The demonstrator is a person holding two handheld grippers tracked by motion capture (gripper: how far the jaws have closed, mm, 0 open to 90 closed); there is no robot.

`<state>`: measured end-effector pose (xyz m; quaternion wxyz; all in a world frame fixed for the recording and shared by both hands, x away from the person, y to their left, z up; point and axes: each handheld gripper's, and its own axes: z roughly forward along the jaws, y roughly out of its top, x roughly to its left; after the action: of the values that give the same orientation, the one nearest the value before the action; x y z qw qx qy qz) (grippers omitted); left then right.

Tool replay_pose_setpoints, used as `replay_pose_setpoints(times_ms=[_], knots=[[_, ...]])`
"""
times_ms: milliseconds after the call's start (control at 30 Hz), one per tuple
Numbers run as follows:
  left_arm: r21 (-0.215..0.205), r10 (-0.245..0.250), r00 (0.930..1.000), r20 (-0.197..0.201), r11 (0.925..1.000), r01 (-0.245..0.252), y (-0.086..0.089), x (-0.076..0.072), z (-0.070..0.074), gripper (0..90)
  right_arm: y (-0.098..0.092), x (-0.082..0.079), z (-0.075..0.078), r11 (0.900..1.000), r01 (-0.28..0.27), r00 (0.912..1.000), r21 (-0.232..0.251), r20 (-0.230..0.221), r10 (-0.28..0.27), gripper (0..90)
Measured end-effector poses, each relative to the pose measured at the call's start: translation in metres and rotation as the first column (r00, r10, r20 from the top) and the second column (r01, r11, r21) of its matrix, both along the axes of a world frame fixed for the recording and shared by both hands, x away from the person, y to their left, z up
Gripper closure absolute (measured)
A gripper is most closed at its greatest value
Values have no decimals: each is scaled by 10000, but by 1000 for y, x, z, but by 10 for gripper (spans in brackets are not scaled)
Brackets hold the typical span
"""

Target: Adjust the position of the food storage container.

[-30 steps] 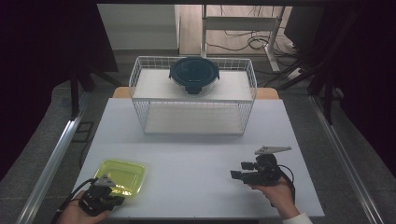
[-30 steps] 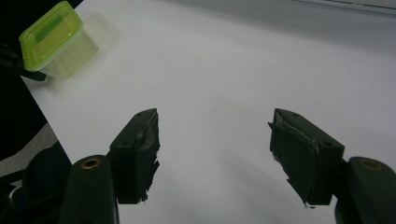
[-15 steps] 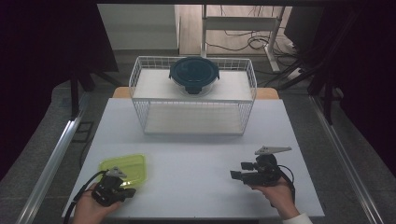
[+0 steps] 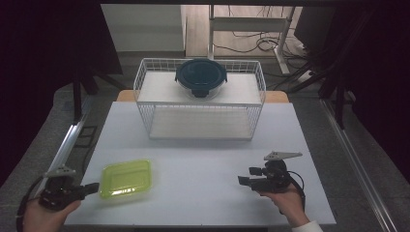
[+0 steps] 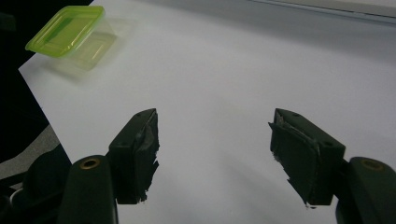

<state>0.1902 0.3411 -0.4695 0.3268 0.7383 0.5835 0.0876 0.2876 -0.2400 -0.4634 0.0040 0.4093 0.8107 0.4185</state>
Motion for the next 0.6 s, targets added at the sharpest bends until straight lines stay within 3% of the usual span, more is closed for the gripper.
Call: replay_pose_setpoints(times_ms=[167, 367, 600], knots=[[322, 543, 9965, -635, 9981, -524, 16, 19, -18, 900, -1, 0, 0, 10000, 35, 10000, 23, 9, -35, 321], [334, 212, 9924, -1212, 9993, -172, 8, 37, -33, 900, -3, 0, -2, 10000, 80, 10000, 8, 19, -80, 321], [373, -118, 9901, -1400, 9992, 172, -7, 48, -35, 900, -4, -1, 0, 9999, 113, 9999, 50, 76, -114, 321]])
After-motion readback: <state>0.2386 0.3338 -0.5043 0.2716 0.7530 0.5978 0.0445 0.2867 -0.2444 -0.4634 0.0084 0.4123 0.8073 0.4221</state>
